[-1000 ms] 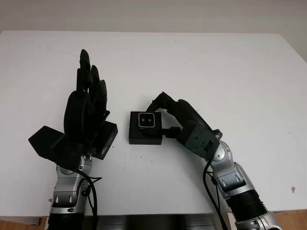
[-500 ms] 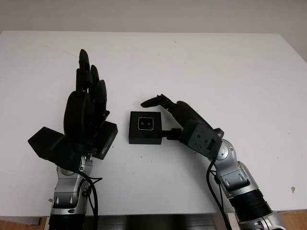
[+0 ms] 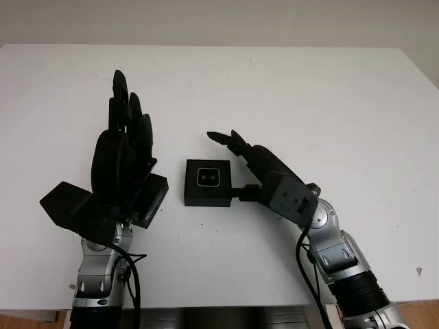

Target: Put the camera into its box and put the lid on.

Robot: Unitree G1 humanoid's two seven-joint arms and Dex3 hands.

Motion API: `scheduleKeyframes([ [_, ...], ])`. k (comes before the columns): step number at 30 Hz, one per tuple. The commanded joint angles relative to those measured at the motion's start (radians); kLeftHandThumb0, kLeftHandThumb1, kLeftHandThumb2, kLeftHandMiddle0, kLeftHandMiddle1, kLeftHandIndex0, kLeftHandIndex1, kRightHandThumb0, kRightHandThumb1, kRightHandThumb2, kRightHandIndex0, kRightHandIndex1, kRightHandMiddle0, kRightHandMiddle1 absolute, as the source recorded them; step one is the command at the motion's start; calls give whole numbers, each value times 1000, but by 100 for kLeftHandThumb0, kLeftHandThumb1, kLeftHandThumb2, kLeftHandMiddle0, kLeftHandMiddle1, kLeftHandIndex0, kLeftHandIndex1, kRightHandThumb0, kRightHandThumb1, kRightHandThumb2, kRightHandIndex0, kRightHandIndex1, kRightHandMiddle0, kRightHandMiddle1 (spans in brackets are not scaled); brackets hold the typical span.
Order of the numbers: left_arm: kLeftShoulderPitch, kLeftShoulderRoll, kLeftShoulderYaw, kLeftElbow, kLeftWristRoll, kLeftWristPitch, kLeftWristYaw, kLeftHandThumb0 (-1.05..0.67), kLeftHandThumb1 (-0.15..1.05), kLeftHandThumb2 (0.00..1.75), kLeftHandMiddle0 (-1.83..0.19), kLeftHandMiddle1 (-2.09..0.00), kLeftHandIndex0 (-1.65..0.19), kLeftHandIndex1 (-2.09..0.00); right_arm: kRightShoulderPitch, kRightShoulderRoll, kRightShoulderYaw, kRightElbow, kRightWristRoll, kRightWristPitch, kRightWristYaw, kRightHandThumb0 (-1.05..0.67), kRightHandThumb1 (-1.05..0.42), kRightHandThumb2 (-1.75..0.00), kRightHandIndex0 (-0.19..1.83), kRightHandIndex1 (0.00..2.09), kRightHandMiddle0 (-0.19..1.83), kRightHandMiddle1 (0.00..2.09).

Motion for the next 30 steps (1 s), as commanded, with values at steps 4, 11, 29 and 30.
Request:
scheduleKeyframes([
  [4, 6, 6, 3, -8, 7, -19, -3, -76, 105, 55, 19, 0, 19, 0, 10, 20, -63, -48, 76, 8, -23, -74, -103, -10, -12, 5, -4, 15],
  [11, -31, 96, 46, 7, 20, -27, -36, -77, 105, 52, 14, -4, 15, -3, 15, 55, -168, -80, 236, 13, -39, -78, -105, -31, -4, 9, -1, 12],
  [29, -154, 603, 112, 297, 152, -99, -345, -76, 90, 4, -20, -4, -15, -18, 20, 31, -245, -100, 300, 102, -65, -73, -105, -35, 5, 8, 8, 11],
  [30, -157, 640, 99, 314, 177, -126, -375, -78, 90, 5, -16, -3, -12, -14, 21, 32, -247, -104, 302, 107, -66, -73, -105, -35, 5, 8, 7, 11],
])
